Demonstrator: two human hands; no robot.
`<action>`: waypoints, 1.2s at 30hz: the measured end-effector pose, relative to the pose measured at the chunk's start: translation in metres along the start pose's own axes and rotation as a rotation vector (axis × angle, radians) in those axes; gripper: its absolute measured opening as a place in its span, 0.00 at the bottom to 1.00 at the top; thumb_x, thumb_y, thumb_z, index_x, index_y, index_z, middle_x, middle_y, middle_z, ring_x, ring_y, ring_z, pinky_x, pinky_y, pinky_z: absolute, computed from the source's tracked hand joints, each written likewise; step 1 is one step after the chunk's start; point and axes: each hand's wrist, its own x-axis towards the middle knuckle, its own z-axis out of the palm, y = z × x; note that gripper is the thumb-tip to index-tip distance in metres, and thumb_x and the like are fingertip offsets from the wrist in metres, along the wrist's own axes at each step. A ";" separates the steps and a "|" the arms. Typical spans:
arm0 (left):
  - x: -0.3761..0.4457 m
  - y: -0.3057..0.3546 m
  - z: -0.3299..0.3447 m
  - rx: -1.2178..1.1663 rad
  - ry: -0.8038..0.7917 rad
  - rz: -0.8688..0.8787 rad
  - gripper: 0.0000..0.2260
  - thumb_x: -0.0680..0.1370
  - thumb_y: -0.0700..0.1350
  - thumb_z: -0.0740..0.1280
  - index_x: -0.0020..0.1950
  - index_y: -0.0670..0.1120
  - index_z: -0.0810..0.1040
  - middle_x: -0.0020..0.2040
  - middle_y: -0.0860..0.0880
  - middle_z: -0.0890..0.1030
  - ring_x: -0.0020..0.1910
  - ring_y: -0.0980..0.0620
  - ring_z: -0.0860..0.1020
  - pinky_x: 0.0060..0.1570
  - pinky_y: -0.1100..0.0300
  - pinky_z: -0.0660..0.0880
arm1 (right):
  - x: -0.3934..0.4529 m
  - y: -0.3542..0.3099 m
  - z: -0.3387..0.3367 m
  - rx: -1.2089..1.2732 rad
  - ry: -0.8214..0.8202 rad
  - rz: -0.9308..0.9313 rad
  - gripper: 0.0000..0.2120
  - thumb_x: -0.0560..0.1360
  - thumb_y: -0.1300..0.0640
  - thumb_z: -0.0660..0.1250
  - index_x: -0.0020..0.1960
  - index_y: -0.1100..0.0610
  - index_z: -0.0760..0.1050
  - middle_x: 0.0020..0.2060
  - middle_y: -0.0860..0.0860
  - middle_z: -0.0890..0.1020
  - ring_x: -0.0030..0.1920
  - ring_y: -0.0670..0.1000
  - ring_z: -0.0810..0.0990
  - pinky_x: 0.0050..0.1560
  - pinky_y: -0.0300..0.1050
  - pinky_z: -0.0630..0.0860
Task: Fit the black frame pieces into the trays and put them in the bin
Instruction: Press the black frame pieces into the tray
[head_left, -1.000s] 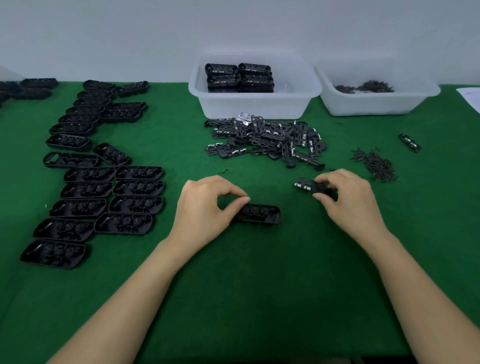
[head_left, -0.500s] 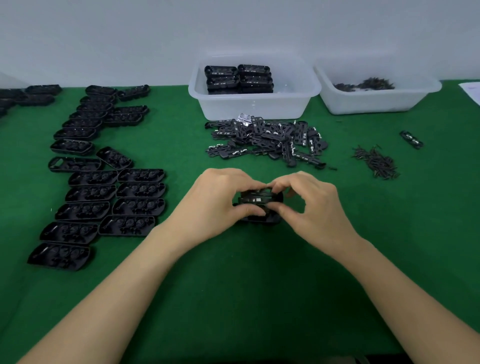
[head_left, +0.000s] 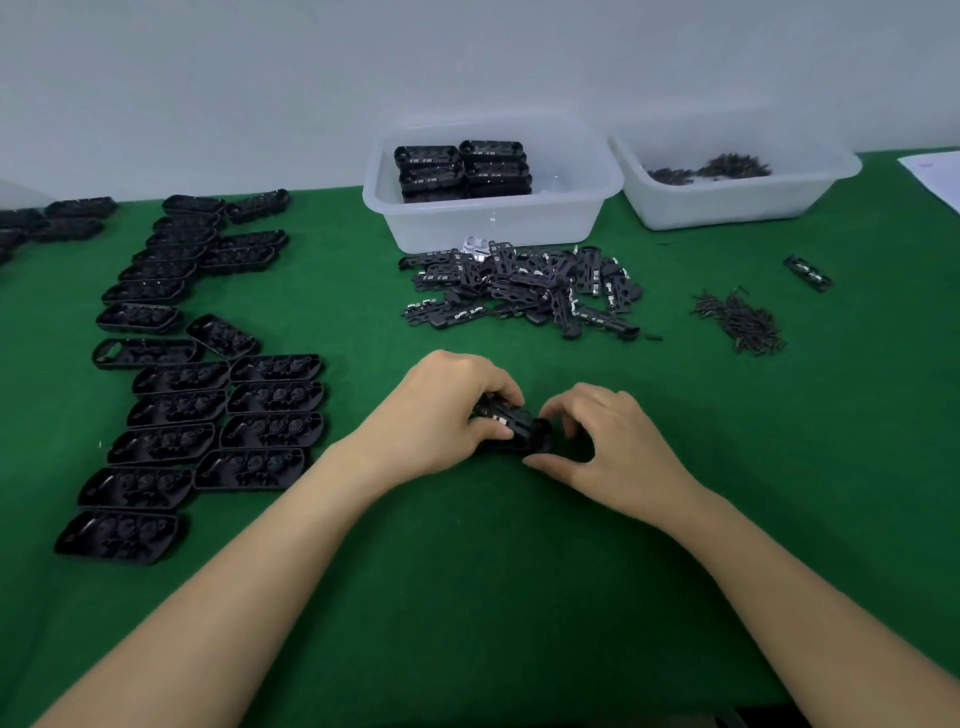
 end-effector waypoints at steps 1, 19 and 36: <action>0.002 0.001 0.000 0.023 -0.018 0.005 0.11 0.71 0.43 0.73 0.52 0.48 0.82 0.49 0.51 0.82 0.50 0.51 0.78 0.53 0.56 0.73 | 0.000 0.000 0.001 0.005 0.003 0.003 0.20 0.68 0.40 0.68 0.52 0.53 0.74 0.38 0.43 0.70 0.41 0.45 0.69 0.45 0.43 0.65; -0.008 -0.008 0.014 -0.034 0.101 -0.047 0.13 0.66 0.51 0.76 0.51 0.56 0.83 0.46 0.56 0.84 0.46 0.55 0.81 0.53 0.57 0.74 | 0.001 -0.001 0.005 0.076 0.005 0.040 0.15 0.68 0.44 0.70 0.48 0.51 0.72 0.32 0.41 0.67 0.35 0.39 0.65 0.41 0.42 0.61; -0.050 -0.026 0.046 0.163 0.421 0.095 0.09 0.71 0.49 0.70 0.50 0.53 0.84 0.45 0.55 0.80 0.49 0.51 0.77 0.48 0.54 0.61 | 0.000 -0.002 0.006 0.074 0.022 0.015 0.14 0.69 0.45 0.70 0.48 0.51 0.72 0.33 0.44 0.70 0.38 0.46 0.72 0.48 0.45 0.68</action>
